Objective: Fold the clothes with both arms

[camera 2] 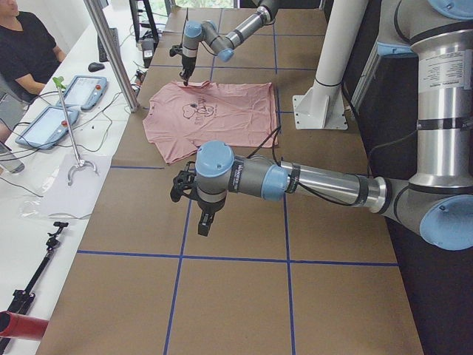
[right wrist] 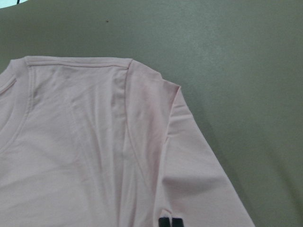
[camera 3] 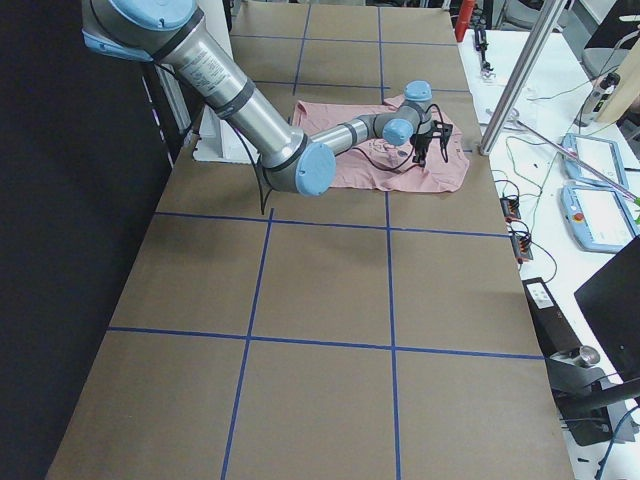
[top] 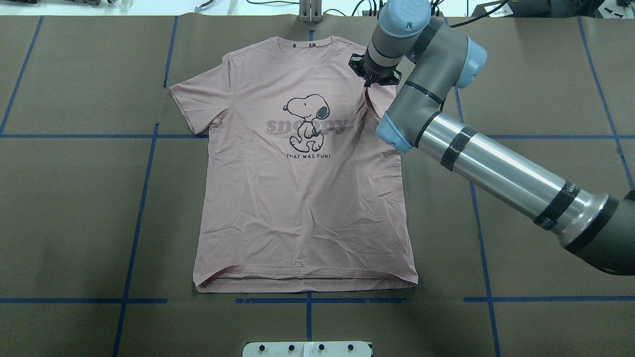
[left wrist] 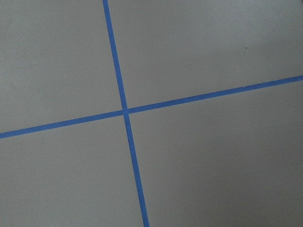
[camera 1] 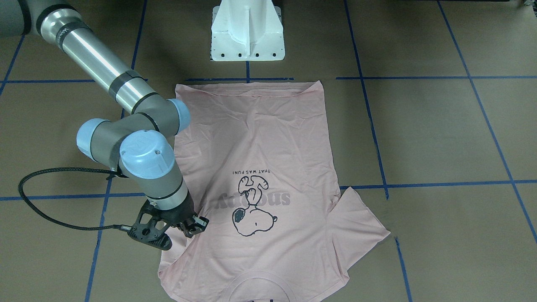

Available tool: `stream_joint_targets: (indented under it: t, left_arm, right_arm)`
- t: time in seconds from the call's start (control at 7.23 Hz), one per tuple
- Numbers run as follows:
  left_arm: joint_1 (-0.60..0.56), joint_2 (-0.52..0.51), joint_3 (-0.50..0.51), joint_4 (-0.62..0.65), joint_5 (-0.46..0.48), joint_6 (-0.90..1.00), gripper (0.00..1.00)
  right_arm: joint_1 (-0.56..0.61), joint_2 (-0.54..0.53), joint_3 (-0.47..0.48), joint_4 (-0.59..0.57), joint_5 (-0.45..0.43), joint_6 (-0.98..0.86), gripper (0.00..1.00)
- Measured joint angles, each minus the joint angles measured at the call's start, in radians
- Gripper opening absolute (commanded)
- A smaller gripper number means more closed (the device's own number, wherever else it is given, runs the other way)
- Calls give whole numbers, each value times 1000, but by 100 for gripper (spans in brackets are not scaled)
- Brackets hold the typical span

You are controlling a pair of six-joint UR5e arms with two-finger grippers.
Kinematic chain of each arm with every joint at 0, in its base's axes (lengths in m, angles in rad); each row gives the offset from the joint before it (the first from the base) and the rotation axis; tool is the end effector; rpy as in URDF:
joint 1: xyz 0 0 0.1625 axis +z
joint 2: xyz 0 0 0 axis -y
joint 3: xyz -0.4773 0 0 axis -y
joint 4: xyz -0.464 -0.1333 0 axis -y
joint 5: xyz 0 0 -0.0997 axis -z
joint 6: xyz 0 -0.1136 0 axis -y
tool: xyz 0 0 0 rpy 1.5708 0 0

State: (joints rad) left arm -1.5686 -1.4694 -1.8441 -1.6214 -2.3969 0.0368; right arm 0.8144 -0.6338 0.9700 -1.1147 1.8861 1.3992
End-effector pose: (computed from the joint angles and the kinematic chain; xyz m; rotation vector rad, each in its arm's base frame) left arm -0.0486 -0.5232 0.6111 0.2240 0.8192 0.1285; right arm -0.5941 -0.7725 0.2969 0.1098 -0.8414 0.4794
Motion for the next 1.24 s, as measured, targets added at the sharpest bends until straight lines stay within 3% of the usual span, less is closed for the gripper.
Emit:
stream_joint_targets:
  t: [0.14, 0.28, 0.69, 0.97, 1.24]
  left_arm:
    - [0, 0, -2, 0, 0, 0, 100]
    - [-1, 0, -3, 0, -1, 0, 100]
    - [4, -13, -1, -10, -16, -25, 100]
    - [38, -55, 31, -148, -51, -160, 100]
    - [166, -162, 104, -287, -56, -391, 99]
  right_arm:
    - [-3, 30, -43, 1, -21, 1, 62]
    - [-7, 40, -60, 3, -37, 0, 100]
    - [-21, 18, -12, 27, -62, -12, 100]
    - [-18, -70, 137, 31, -34, -17, 100]
    - [-15, -210, 327, 33, 14, -15, 100]
